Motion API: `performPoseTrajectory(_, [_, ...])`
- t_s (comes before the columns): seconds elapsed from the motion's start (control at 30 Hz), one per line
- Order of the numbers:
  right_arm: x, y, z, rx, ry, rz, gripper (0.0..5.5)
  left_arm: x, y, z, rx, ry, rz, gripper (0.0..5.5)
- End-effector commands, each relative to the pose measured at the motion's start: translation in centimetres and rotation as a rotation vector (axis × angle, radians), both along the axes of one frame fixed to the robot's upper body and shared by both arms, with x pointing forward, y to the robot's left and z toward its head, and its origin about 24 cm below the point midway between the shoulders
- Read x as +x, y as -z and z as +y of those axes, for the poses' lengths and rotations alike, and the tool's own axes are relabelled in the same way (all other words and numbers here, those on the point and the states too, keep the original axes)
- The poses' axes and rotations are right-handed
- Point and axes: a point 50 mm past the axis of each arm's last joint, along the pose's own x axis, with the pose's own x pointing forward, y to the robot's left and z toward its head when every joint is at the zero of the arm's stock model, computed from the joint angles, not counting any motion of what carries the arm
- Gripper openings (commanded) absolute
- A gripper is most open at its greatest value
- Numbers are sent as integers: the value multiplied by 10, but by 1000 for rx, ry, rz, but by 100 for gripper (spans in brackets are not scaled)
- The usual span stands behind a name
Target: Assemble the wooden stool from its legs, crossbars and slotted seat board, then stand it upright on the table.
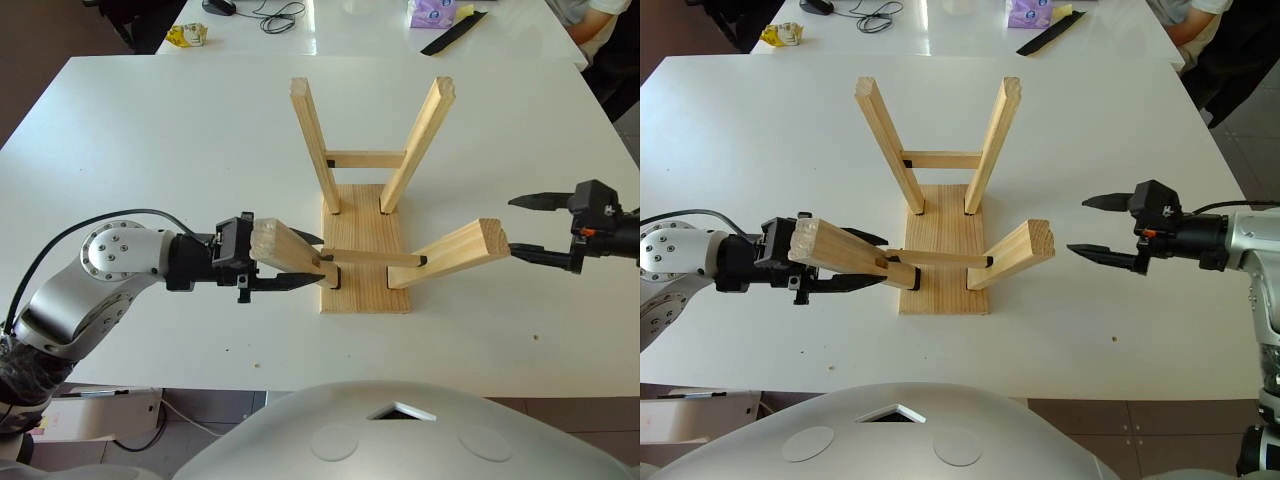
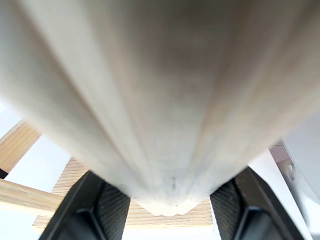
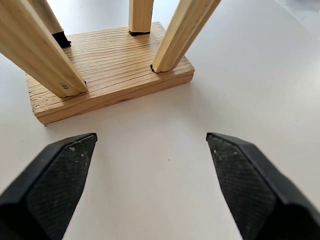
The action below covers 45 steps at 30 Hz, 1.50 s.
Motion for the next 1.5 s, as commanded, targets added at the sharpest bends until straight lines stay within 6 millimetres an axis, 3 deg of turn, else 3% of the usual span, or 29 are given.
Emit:
performPoseTrajectory(0.03, [-5,7,20,-29,-89,-12,405,-18,61,32,331,-97,390,205])
performPoseTrajectory(0.33, [-10,4,47,-21,-243,-55,405,-12,70,29,356,-79,394,205])
performPoseTrajectory(1.17, [13,7,101,-10,-505,-149,405,6,86,5,447,114,352,205])
performPoseTrajectory(1.5, [15,10,112,-9,-566,-154,405,7,93,-4,441,135,366,205])
